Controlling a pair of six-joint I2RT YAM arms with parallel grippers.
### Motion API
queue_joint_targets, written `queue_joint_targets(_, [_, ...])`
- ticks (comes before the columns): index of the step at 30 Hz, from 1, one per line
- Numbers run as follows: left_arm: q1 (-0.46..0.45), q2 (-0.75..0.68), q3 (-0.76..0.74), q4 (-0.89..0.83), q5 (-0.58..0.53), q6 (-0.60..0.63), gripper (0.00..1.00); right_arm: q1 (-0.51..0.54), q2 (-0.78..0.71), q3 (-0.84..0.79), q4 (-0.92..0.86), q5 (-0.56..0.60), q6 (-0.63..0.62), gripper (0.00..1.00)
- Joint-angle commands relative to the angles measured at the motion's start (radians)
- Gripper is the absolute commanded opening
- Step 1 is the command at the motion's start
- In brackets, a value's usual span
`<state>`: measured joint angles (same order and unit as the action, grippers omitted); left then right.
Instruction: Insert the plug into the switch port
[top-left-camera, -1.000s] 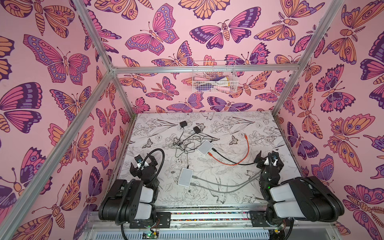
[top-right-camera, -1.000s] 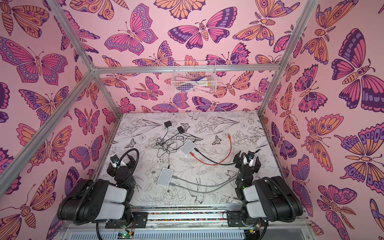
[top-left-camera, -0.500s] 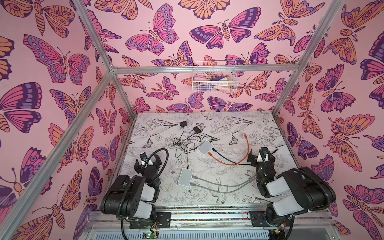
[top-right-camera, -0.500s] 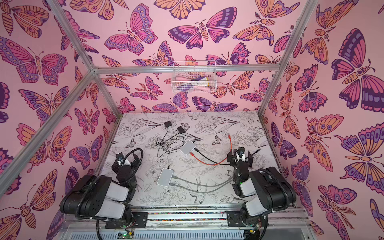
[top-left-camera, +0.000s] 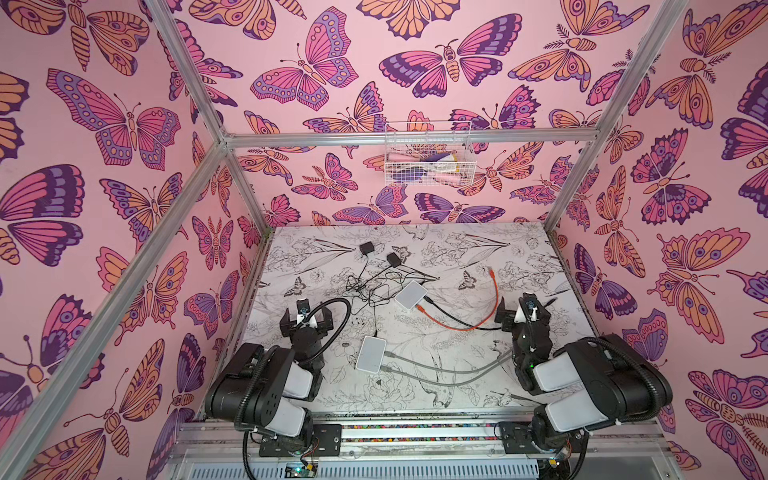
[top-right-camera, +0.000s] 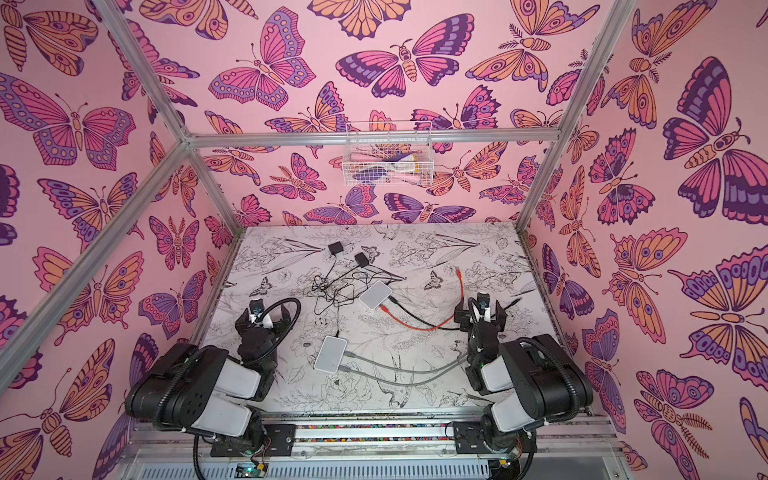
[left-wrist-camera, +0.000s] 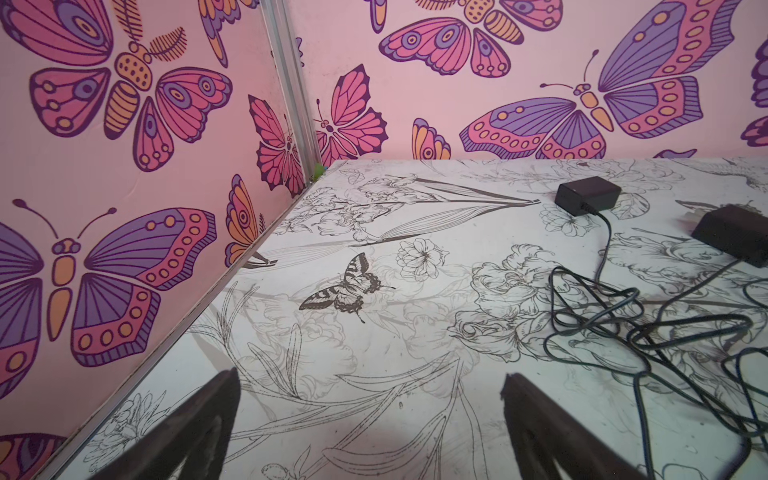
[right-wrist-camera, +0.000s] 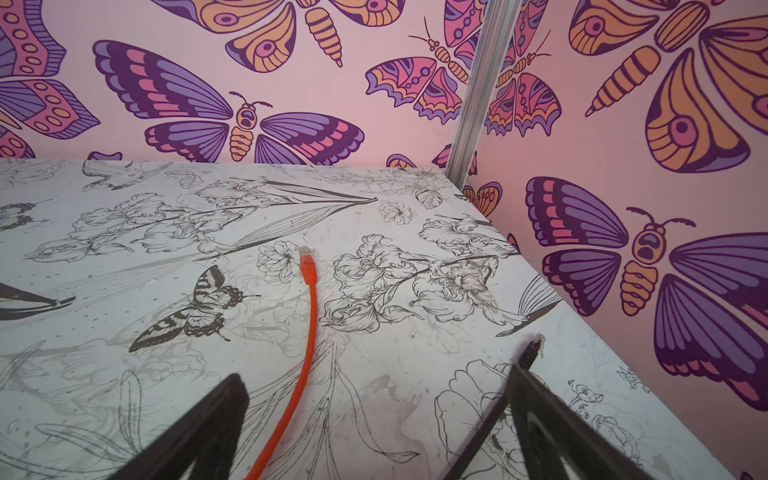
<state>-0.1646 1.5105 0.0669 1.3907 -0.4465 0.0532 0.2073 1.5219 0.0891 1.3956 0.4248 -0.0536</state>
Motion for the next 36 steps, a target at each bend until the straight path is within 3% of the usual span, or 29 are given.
queue_joint_targets(1, [-0.006,0.018,0.016,0.036,0.034,0.029,1.0,0.003,0.001,0.01,0.031,-0.007,-0.012,0.99])
queue_joint_targets(20, [-0.003,0.113,0.062,0.036,0.154,0.083,1.0,0.002,0.043,0.043,0.019,-0.048,-0.033,0.99])
queue_joint_targets(29, [0.002,0.126,0.078,0.036,0.147,0.083,1.0,0.002,0.069,0.088,-0.047,0.014,-0.009,0.99])
queue_joint_targets(33, [0.003,0.131,0.083,0.035,0.146,0.083,1.0,-0.026,0.064,0.147,-0.156,0.014,0.024,0.99])
queue_joint_targets(36, [0.008,0.131,0.086,0.029,0.146,0.082,1.0,-0.079,0.015,0.243,-0.395,-0.038,0.078,0.99])
